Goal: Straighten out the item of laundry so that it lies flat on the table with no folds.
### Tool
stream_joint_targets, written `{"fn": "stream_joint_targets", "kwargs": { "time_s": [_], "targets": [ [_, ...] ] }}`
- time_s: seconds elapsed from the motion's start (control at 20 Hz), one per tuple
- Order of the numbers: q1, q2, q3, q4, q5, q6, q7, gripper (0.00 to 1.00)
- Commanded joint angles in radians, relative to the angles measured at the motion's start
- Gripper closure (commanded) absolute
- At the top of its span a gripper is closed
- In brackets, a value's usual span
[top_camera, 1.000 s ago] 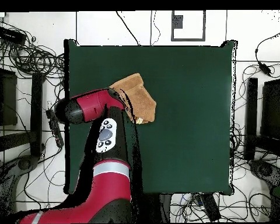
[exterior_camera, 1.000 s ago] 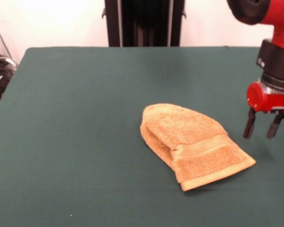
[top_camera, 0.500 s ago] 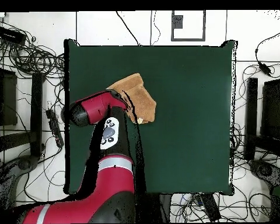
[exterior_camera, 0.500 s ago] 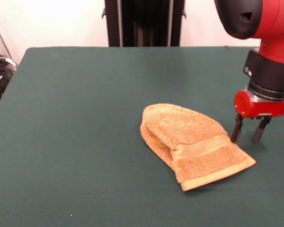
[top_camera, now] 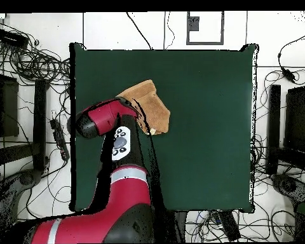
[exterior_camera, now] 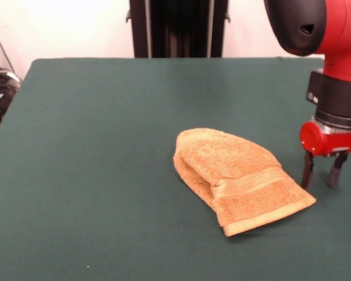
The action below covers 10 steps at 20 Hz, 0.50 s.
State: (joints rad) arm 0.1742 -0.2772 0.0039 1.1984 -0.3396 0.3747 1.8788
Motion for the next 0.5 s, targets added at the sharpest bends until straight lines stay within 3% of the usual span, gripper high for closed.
{"fn": "stream_joint_targets", "kwargs": {
  "time_s": [0.05,0.5],
  "targets": [
    [-0.021,-0.008,0.147,0.024,-0.053,-0.093,-0.031,0.0],
    [0.013,0.041,0.097,-0.06,-0.084,0.082,-0.085,0.0]
  ]
}}
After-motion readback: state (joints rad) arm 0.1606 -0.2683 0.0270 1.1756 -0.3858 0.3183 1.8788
